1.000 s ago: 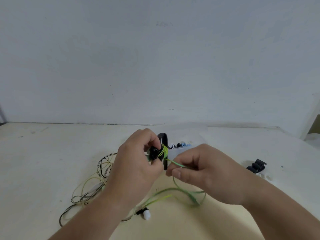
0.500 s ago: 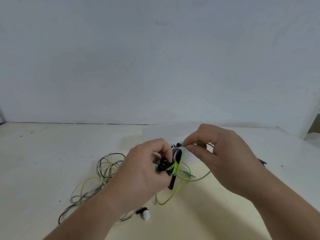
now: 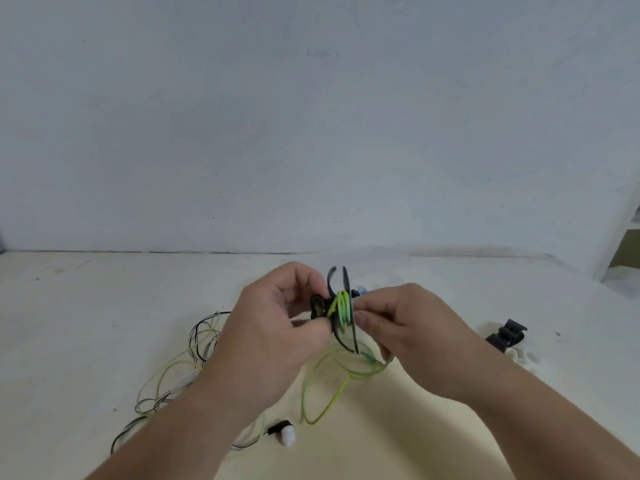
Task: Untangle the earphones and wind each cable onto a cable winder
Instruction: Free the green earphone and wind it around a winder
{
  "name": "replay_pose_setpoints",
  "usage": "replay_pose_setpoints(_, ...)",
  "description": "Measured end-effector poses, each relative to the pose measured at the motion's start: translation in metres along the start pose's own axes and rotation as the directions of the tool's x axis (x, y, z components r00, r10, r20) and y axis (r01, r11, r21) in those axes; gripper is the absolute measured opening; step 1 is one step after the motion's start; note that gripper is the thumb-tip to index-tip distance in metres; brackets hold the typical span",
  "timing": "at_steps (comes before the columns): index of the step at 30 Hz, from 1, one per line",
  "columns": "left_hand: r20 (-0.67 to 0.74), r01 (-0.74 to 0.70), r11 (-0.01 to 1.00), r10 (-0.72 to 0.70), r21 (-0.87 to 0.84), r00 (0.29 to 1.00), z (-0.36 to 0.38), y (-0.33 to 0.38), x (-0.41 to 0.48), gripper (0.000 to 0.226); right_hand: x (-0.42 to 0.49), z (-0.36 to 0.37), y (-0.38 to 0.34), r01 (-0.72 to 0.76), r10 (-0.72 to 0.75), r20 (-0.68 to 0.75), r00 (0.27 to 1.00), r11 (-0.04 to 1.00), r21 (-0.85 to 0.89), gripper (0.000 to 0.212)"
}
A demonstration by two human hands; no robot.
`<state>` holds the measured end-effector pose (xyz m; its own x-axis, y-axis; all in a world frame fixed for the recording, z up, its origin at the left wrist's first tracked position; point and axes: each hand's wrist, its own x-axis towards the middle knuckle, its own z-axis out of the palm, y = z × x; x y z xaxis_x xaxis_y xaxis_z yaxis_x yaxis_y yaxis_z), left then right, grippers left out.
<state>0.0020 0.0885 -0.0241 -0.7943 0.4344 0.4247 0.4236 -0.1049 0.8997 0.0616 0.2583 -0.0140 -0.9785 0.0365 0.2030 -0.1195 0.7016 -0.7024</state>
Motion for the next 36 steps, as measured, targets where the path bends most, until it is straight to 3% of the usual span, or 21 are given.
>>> replay_pose_setpoints(3, -0.094, 0.015, 1.000, -0.017, -0.024, 0.995, -0.001, 0.000, 0.001, 0.026, 0.000, 0.009, 0.002, -0.009, 0.010, 0.086, 0.996, 1.000, -0.021, 0.022)
replay_pose_setpoints(6, -0.131, 0.070, 0.989, -0.087, -0.133, 0.987, 0.001, 0.001, 0.001, 0.034, -0.002, 0.012, 0.001, 0.016, -0.006, 0.146, 0.989, 0.998, -0.065, 0.019)
replay_pose_setpoints(10, -0.235, 0.060, 0.996, -0.075, -0.071, 0.969, -0.003, 0.001, 0.003, 0.025, -0.004, 0.009, -0.002, 0.076, -0.048, 0.189, 0.981, 0.987, -0.141, 0.017)
replay_pose_setpoints(13, -0.308, 0.070, 0.997, -0.063, 0.012, 0.949, -0.006, 0.003, 0.003, 0.020, -0.006, 0.003, -0.001, 0.060, -0.045, 0.224, 0.974, 0.996, -0.059, 0.017)
replay_pose_setpoints(20, -0.324, 0.049, 0.981, 0.015, 0.188, 0.946, -0.010, 0.002, 0.003, 0.031, -0.007, -0.010, 0.003, -0.026, -0.010, 0.243, 0.970, 0.989, 0.147, 0.021)
replay_pose_setpoints(23, -0.314, 0.037, 0.957, 0.058, 0.288, 0.948, -0.007, -0.001, 0.002, 0.029, -0.008, -0.008, 0.002, -0.043, -0.022, 0.319, 0.947, 0.980, 0.196, 0.026)
replay_pose_setpoints(27, -0.285, 0.015, 0.933, 0.094, 0.360, 0.954, -0.007, -0.006, 0.002, 0.031, -0.009, -0.008, -0.006, -0.013, -0.071, 0.301, 0.951, 0.963, 0.268, 0.026)
replay_pose_setpoints(30, -0.191, -0.030, 0.888, 0.132, 0.459, 0.973, -0.007, -0.011, 0.000, 0.032, -0.012, -0.013, -0.012, 0.034, -0.105, 0.237, 0.966, 0.958, 0.285, 0.023)
replay_pose_setpoints(36, 0.017, -0.135, 0.789, 0.155, 0.600, 0.988, 0.002, -0.014, -0.005, 0.038, -0.012, -0.011, -0.010, 0.129, -0.128, -0.014, 0.992, 0.990, 0.061, 0.023)
